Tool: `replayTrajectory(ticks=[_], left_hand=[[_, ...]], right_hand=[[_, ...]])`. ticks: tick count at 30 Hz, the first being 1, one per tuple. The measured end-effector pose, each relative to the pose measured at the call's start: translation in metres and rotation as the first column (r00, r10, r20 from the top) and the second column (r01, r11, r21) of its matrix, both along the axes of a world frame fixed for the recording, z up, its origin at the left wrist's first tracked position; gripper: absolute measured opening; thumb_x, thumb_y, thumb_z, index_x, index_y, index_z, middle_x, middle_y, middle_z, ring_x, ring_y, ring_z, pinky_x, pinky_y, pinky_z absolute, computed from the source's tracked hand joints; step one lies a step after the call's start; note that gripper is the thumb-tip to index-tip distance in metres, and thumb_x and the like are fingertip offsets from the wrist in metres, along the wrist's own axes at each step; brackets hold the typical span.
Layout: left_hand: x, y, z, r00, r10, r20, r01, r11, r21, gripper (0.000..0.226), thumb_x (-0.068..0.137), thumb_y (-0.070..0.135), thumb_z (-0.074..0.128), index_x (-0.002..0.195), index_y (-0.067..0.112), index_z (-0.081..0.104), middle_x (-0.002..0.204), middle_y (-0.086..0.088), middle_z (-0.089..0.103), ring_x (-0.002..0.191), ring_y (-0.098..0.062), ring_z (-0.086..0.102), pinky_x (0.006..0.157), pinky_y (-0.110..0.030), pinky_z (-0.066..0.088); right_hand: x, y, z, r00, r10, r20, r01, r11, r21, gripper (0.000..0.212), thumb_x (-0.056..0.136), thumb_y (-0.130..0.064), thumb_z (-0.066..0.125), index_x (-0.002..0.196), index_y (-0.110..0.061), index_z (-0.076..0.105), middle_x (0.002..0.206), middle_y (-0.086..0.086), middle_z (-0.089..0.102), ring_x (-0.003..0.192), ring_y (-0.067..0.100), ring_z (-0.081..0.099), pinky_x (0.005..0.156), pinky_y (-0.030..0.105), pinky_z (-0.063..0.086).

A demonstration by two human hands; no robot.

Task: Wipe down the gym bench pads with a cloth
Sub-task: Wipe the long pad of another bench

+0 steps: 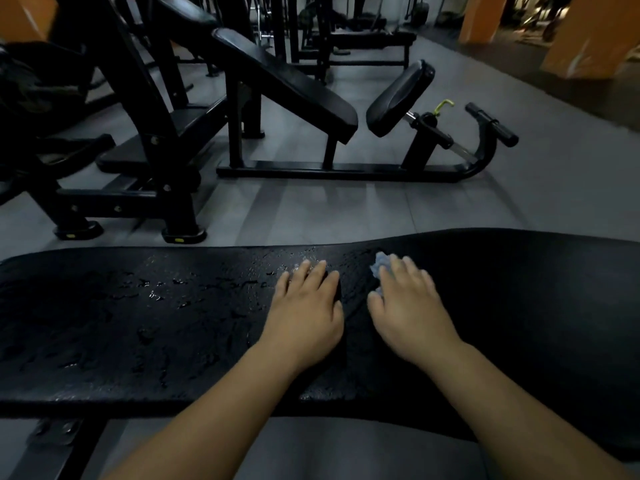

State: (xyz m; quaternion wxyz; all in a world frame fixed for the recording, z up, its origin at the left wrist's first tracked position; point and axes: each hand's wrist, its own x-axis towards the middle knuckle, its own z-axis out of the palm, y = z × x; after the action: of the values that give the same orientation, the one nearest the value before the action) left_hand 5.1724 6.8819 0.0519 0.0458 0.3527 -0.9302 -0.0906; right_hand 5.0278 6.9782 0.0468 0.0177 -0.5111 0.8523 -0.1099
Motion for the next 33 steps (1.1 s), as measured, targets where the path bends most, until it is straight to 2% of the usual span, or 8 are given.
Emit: replayTrajectory(ticks=[4, 6, 11, 16, 18, 23, 28, 33], left_hand=[[-0.015, -0.002, -0.004, 1.0, 0.004, 0.0, -0.004, 1.0, 0.027, 0.056, 0.105, 0.039, 0.026, 0.158, 0.025, 0.019, 0.168, 0.002, 0.008, 0.154, -0.018, 0.002, 0.124, -0.042, 0.001], [-0.021, -0.001, -0.007, 1.0, 0.011, 0.016, -0.011, 1.0, -0.004, 0.058, 0.104, 0.041, 0.024, 0.159, 0.024, 0.016, 0.168, 0.001, 0.005, 0.154, -0.019, 0.0, 0.124, -0.045, 0.001], [-0.026, 0.002, -0.005, 0.999, 0.008, 0.032, -0.009, 1.0, 0.027, 0.06, 0.105, 0.042, 0.023, 0.16, 0.023, 0.011, 0.168, 0.001, 0.0, 0.154, -0.02, -0.004, 0.124, -0.047, -0.001], [-0.023, 0.0, -0.001, 1.0, -0.008, 0.007, 0.007, 0.999, 0.053, 0.056, 0.106, 0.039, 0.023, 0.159, 0.025, 0.017, 0.168, 0.004, 0.007, 0.154, -0.018, 0.002, 0.125, -0.043, 0.002], [-0.023, -0.002, -0.003, 1.0, -0.009, 0.018, 0.008, 0.999, 0.036, 0.055, 0.106, 0.039, 0.022, 0.159, 0.025, 0.017, 0.168, 0.004, 0.008, 0.154, -0.018, 0.002, 0.125, -0.043, 0.002], [-0.025, -0.001, -0.005, 0.998, -0.02, 0.067, 0.02, 1.0, 0.01, 0.056, 0.106, 0.041, 0.022, 0.16, 0.027, 0.015, 0.168, 0.005, 0.005, 0.154, -0.016, 0.001, 0.125, -0.042, 0.002], [-0.026, -0.005, -0.004, 0.998, -0.007, 0.063, 0.005, 1.0, 0.028, 0.054, 0.107, 0.038, 0.023, 0.16, 0.028, 0.016, 0.168, 0.008, 0.006, 0.154, -0.014, 0.001, 0.124, -0.042, 0.004], [-0.029, 0.001, -0.003, 0.998, -0.002, 0.068, 0.0, 1.0, 0.028, 0.055, 0.106, 0.036, 0.026, 0.159, 0.027, 0.017, 0.168, 0.005, 0.007, 0.154, -0.016, 0.002, 0.124, -0.044, 0.004]], right_hand=[[0.034, 0.034, 0.001, 0.957, 0.276, 0.086, -0.273, 0.961, -0.043, 0.078, 0.085, -0.045, 0.002, 0.158, -0.022, 0.016, 0.165, -0.007, 0.013, 0.152, 0.011, 0.005, 0.122, 0.03, -0.001], [0.015, 0.043, 0.001, 0.965, 0.246, 0.086, -0.244, 0.969, -0.036, 0.075, 0.087, -0.043, 0.006, 0.158, -0.022, 0.02, 0.165, -0.007, 0.016, 0.152, 0.01, 0.008, 0.12, 0.027, -0.001], [-0.044, -0.022, 0.001, 0.996, -0.091, 0.003, 0.091, 0.996, 0.018, 0.058, 0.101, -0.03, 0.029, 0.155, -0.01, 0.022, 0.165, 0.008, 0.014, 0.152, 0.025, 0.008, 0.124, 0.043, 0.01], [0.008, 0.006, 0.004, 0.969, 0.241, 0.048, -0.237, 0.969, -0.068, 0.062, 0.097, -0.038, 0.015, 0.156, -0.022, 0.025, 0.164, -0.005, 0.019, 0.151, 0.014, 0.01, 0.12, 0.03, 0.003], [0.004, 0.019, 0.001, 0.968, 0.245, 0.055, -0.242, 0.969, -0.056, 0.066, 0.093, -0.04, 0.012, 0.156, -0.026, 0.024, 0.164, -0.009, 0.017, 0.151, 0.011, 0.01, 0.119, 0.026, 0.002], [-0.022, -0.023, 0.002, 1.0, -0.025, 0.017, 0.025, 1.0, -0.011, 0.057, 0.097, -0.032, 0.033, 0.152, -0.015, 0.029, 0.163, 0.005, 0.023, 0.15, 0.025, 0.015, 0.122, 0.042, 0.012], [0.027, 0.036, -0.001, 0.973, 0.229, 0.035, -0.224, 0.969, -0.108, 0.06, 0.091, -0.032, 0.026, 0.149, -0.019, 0.04, 0.153, 0.001, 0.042, 0.144, 0.02, 0.032, 0.119, 0.038, 0.023], [-0.038, 0.012, -0.001, 0.996, -0.087, 0.022, 0.088, 0.994, -0.06, 0.055, 0.096, -0.032, 0.031, 0.148, -0.015, 0.036, 0.155, 0.004, 0.037, 0.142, 0.023, 0.03, 0.117, 0.039, 0.023]])
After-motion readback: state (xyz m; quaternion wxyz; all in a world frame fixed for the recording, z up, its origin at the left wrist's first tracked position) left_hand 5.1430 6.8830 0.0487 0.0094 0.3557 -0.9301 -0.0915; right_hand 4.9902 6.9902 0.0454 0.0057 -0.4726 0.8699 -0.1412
